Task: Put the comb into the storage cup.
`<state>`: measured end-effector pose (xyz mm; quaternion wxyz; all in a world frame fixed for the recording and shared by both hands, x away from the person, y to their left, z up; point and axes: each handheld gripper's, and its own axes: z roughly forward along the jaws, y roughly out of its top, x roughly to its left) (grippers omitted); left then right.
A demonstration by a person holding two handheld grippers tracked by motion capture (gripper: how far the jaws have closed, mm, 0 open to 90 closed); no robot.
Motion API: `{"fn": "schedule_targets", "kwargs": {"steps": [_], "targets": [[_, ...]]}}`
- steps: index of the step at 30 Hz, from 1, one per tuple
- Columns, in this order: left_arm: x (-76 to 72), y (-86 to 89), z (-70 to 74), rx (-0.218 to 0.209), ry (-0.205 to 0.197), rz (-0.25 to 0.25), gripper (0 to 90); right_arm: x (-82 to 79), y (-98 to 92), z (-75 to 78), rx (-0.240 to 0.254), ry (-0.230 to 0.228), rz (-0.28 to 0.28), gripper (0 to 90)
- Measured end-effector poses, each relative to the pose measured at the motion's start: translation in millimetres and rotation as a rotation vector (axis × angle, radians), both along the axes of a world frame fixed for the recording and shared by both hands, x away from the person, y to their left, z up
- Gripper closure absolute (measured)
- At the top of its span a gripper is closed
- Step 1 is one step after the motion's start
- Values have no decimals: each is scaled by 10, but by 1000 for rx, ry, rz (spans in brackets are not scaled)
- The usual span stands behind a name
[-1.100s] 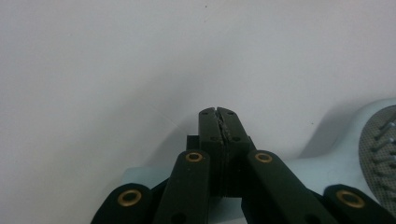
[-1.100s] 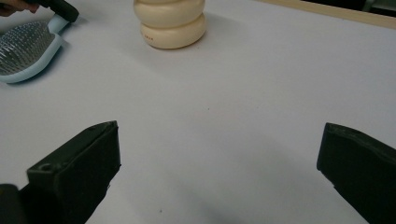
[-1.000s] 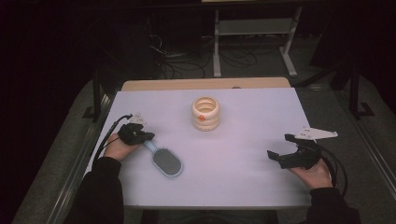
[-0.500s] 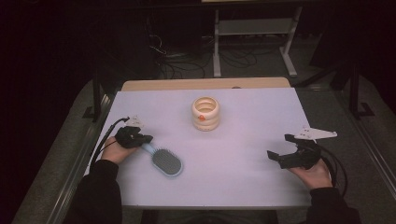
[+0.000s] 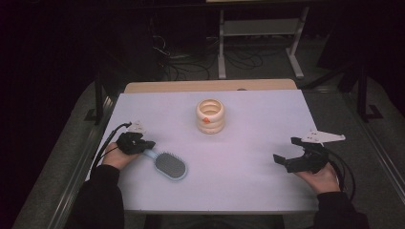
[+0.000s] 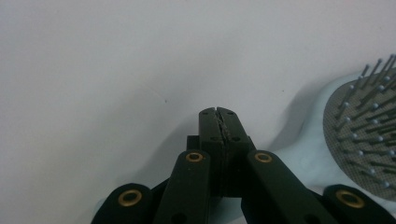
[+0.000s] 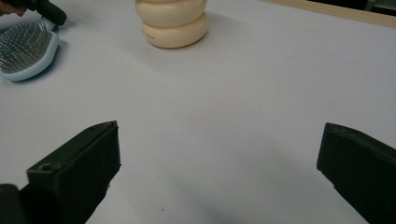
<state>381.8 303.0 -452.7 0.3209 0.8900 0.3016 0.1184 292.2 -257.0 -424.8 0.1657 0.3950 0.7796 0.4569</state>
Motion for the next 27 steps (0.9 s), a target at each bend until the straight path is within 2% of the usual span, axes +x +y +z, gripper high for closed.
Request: {"fn": "schedule_targets", "kwargs": {"steps": [10,13,27], "targets": [[-114,43,-20,17,18,4,900,-4,0,5,1,-2,1,0],[-155,40,-33,35,20,-1,900,-6,0,7,0,-4,1,0],[-332,87,-27,43,27,0,900,-14,11,7,-3,-1,9,0]]}}
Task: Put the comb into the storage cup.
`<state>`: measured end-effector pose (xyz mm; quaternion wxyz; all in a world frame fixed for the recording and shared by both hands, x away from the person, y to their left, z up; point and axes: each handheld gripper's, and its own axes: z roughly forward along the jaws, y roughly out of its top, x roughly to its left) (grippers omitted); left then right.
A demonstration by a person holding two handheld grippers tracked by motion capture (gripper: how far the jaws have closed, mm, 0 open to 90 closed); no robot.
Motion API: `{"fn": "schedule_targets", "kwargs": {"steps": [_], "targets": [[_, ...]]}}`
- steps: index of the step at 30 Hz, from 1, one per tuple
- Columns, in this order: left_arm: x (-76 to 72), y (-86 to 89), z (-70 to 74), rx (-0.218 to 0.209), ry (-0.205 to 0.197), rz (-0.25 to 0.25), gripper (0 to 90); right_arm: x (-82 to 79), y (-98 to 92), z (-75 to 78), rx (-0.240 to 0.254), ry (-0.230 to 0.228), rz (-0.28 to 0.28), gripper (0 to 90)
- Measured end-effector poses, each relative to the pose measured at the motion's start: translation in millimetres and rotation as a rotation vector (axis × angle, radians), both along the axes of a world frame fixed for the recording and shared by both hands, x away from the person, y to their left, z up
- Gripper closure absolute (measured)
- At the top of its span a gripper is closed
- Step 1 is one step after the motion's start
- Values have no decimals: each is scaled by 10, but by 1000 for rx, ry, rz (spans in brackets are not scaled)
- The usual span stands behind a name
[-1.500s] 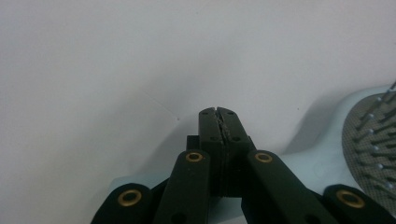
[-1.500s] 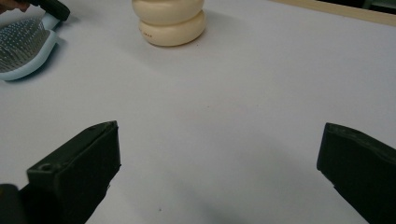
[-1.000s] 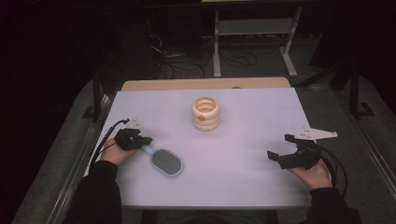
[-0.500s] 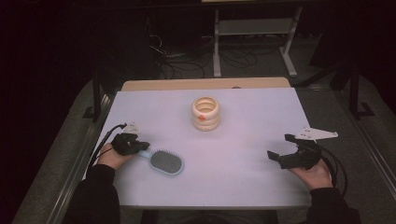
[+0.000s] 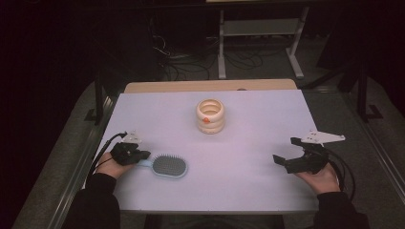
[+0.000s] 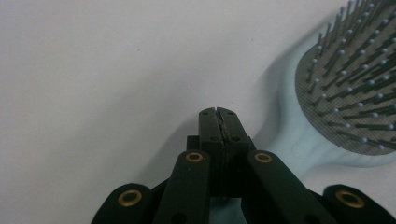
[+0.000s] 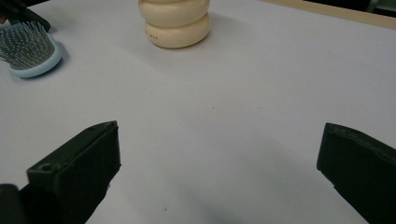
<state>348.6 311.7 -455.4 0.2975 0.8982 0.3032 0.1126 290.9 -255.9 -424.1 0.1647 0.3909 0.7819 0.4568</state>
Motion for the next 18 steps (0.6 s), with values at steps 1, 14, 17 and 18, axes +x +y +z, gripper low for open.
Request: {"fn": "schedule_targets", "kwargs": {"steps": [1,14,17,18], "targets": [[-9,-4,1,-1,1,0,900,0,0,0,0,0,0,0],[-152,-26,34,45,6,-14,900,-1,0,-1,1,3,2,0],[-163,-28,34,46,10,-15,900,-2,1,-1,1,3,2,0],[-175,-29,38,56,13,-19,900,-2,0,-1,1,3,2,0]]}}
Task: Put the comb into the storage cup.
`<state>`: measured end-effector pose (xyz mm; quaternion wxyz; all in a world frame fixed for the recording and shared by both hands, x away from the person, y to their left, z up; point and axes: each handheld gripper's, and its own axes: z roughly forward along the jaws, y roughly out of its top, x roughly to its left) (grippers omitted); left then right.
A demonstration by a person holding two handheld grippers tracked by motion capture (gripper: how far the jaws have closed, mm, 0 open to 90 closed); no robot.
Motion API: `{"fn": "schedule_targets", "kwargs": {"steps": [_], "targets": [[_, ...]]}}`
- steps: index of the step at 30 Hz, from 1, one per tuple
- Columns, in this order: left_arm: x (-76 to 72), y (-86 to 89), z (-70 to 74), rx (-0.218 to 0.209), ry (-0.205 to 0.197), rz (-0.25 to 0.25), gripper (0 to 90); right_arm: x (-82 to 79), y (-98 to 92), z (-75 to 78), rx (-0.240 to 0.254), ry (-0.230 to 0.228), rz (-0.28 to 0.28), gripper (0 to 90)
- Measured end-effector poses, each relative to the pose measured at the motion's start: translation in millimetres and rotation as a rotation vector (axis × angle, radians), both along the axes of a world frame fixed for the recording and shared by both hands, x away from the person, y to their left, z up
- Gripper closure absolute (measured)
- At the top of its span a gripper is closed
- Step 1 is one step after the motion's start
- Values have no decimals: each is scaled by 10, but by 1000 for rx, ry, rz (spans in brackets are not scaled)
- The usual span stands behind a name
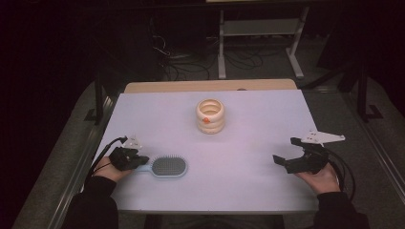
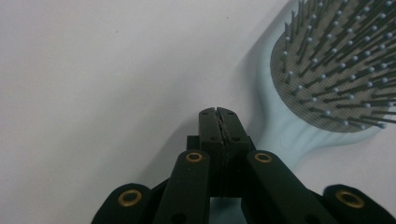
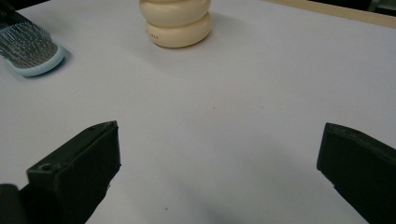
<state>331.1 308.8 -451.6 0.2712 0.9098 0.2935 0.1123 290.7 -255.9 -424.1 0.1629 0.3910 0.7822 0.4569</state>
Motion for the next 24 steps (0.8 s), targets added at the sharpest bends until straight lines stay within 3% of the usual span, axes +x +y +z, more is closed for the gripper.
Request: {"fn": "schedule_targets", "kwargs": {"steps": [10,19,21,24], "targets": [[-67,22,9,8,11,14,884,0,0,0,-1,1,2,0],[-159,81,89,11,-25,23,885,-2,0,2,-2,-1,0,0],[-188,77,121,53,-43,22,885,-1,-1,0,-2,-1,-1,0],[-188,91,144,55,-46,5,880,-5,3,0,-3,0,0,0]]}}
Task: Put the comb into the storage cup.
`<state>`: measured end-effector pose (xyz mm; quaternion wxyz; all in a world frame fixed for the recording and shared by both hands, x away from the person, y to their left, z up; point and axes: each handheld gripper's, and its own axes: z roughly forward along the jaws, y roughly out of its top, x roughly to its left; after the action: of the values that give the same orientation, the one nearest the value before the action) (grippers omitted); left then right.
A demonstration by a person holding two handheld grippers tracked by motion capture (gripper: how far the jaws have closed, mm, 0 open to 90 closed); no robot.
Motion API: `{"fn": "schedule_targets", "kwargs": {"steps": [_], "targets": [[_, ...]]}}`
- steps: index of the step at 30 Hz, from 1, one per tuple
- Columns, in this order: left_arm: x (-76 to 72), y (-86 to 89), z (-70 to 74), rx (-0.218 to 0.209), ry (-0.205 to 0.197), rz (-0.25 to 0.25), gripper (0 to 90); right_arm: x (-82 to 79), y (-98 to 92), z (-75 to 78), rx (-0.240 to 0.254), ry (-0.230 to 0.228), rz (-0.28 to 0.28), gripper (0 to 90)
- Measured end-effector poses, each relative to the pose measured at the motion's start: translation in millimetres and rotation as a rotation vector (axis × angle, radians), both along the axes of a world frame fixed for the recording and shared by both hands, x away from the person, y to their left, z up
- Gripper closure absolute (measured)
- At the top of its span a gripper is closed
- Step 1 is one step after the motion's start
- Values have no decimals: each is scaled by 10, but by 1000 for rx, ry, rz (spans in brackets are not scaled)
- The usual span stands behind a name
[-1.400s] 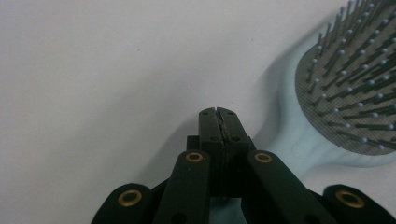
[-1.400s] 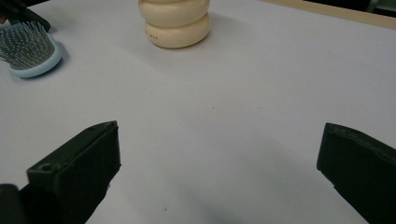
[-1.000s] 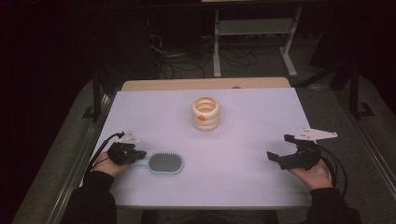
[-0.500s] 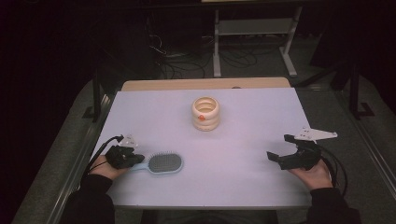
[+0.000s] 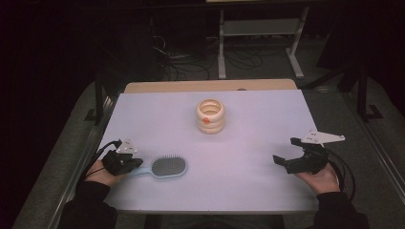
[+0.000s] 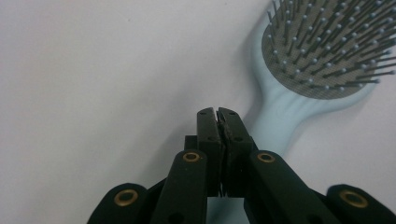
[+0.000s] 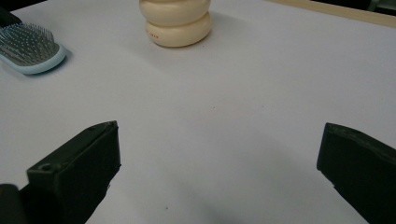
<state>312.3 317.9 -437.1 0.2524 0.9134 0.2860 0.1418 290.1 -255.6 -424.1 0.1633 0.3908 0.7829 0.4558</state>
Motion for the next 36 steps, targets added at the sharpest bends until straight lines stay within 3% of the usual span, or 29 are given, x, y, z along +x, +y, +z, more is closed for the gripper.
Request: {"fn": "schedule_targets", "kwargs": {"steps": [4,9,14,20,26,28,31,36], "targets": [[11,21,27,3,6,-14,833,2,-3,-4,0,1,-1,0],[20,73,100,-31,2,-37,799,5,-2,-7,-1,2,-1,0],[10,134,208,-109,2,-84,637,5,-5,-3,-2,-4,-3,0],[15,139,305,-140,21,-144,492,6,1,-8,-7,-1,-9,0],[19,117,365,-169,48,-197,417,12,-1,-11,-9,2,-11,0],[16,97,373,-169,46,-214,365,13,-1,-12,-9,2,-10,0],[27,35,368,-117,56,-244,317,12,4,-13,-11,1,-8,0],[57,-3,372,-66,63,-267,219,14,2,-14,-11,2,-7,0]]}}
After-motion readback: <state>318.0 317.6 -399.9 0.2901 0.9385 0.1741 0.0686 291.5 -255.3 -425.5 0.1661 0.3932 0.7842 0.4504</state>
